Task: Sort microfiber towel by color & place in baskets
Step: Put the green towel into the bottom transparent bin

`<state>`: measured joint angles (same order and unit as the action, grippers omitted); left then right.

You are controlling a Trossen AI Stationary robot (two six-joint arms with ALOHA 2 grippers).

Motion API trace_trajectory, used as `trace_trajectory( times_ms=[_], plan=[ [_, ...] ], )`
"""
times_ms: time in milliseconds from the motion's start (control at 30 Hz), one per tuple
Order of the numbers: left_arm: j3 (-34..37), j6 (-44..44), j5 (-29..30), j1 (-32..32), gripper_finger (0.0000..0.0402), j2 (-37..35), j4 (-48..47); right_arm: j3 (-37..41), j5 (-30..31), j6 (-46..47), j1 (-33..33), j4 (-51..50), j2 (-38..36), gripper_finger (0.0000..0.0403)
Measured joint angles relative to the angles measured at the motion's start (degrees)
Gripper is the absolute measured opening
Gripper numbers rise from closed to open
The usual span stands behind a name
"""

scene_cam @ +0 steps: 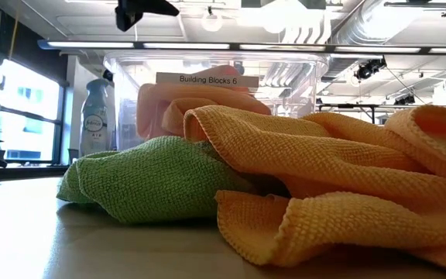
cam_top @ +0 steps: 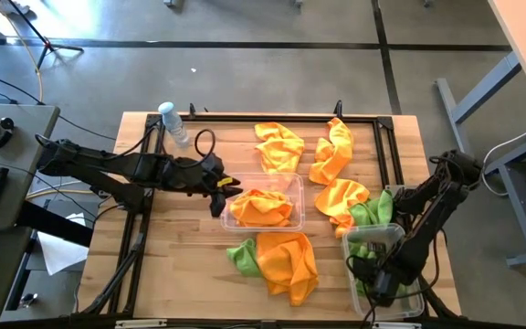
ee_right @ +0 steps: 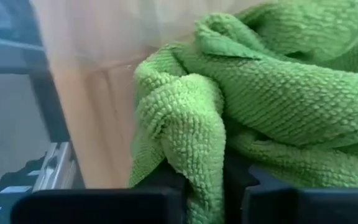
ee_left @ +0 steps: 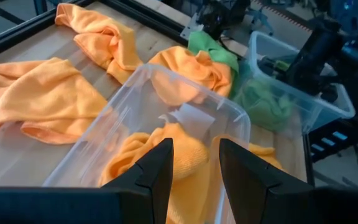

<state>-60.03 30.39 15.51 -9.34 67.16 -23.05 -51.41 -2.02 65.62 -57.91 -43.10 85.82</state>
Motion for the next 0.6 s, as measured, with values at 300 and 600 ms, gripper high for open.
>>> trace_trajectory(
  times_ms=[300,600],
  plan=[
    [0.00,0.04,0.00,0.00,0.0117,0.00,0.79,-8.31,-0.02,-0.06,-0.81,-12.23,0.04,0.0122],
    [0.00,0.63,0.00,-0.02,0.0117,0.00,1.17,-19.56,2.99,-0.08,-0.84,-26.19,0.06,0.0173]
  ],
)
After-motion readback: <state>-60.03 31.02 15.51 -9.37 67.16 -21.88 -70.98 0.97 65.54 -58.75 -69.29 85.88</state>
